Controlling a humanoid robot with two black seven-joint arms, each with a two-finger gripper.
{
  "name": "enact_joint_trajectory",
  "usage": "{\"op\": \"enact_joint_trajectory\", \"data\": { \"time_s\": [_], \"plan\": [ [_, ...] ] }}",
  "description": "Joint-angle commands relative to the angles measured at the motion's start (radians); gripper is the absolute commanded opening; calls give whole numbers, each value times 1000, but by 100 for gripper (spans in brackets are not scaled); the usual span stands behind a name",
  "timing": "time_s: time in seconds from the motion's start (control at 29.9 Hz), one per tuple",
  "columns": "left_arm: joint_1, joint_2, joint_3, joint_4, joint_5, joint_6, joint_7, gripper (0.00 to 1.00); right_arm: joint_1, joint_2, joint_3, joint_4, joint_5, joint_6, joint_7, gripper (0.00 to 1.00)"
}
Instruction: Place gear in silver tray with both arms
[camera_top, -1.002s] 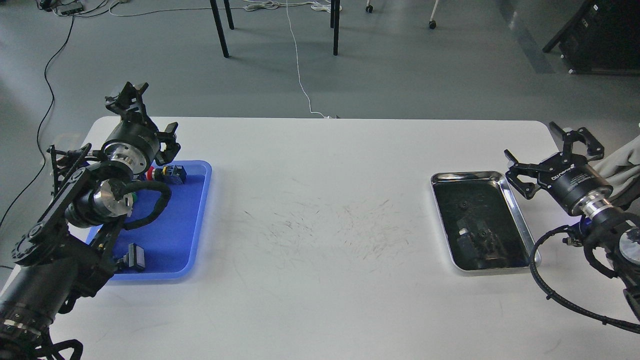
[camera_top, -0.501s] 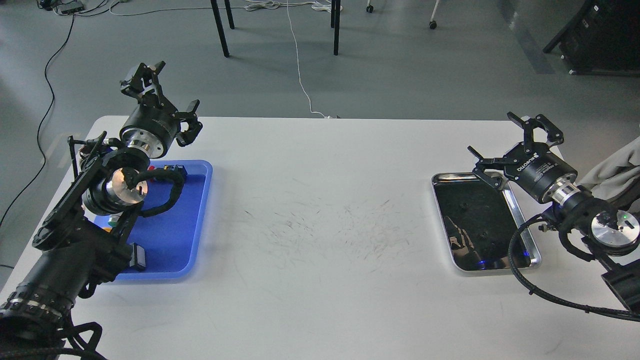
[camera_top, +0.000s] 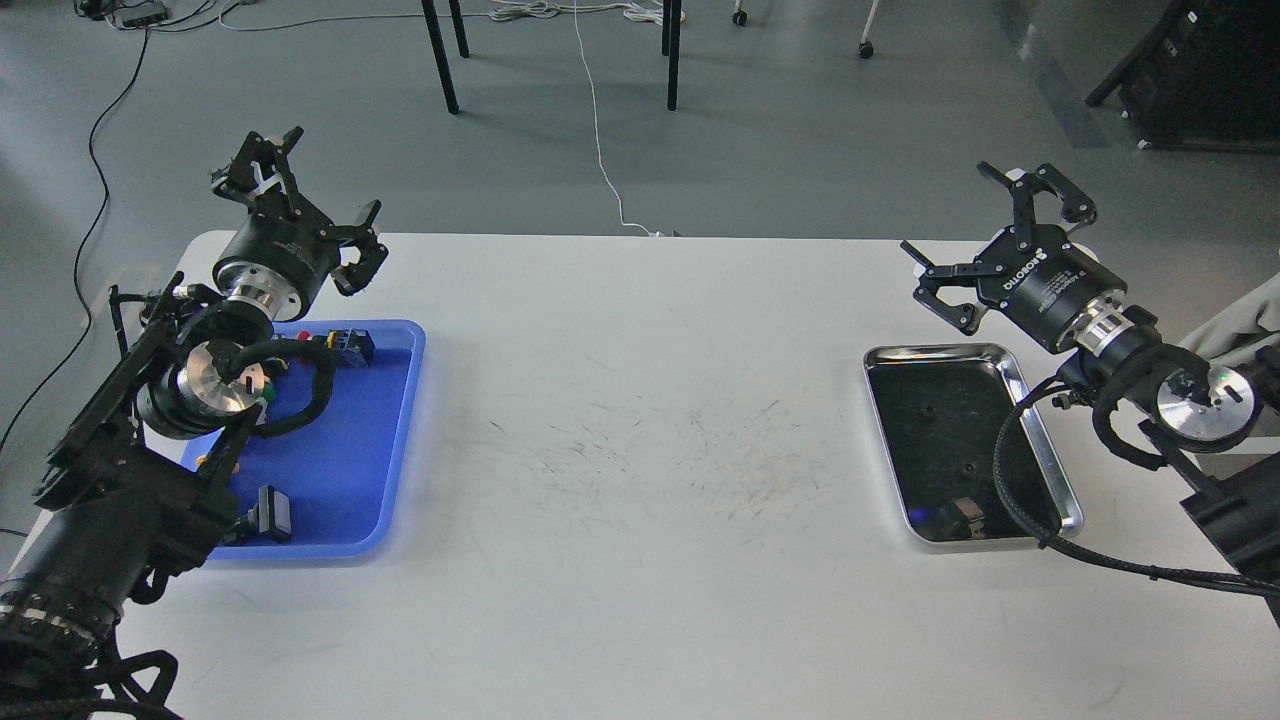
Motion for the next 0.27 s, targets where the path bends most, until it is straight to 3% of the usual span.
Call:
{"op": "enact_joint_trajectory", "data": {
  "time_s": [0.0, 0.23],
  "plan": [
    [0, 1, 2, -2, 67, 1, -27, 98, -26, 3, 31, 4, 2, 0, 2, 99],
    [1, -1, 1, -1, 84, 26, -24, 98, -31, 26, 49, 5, 2, 0, 29, 99]
  ]
}}
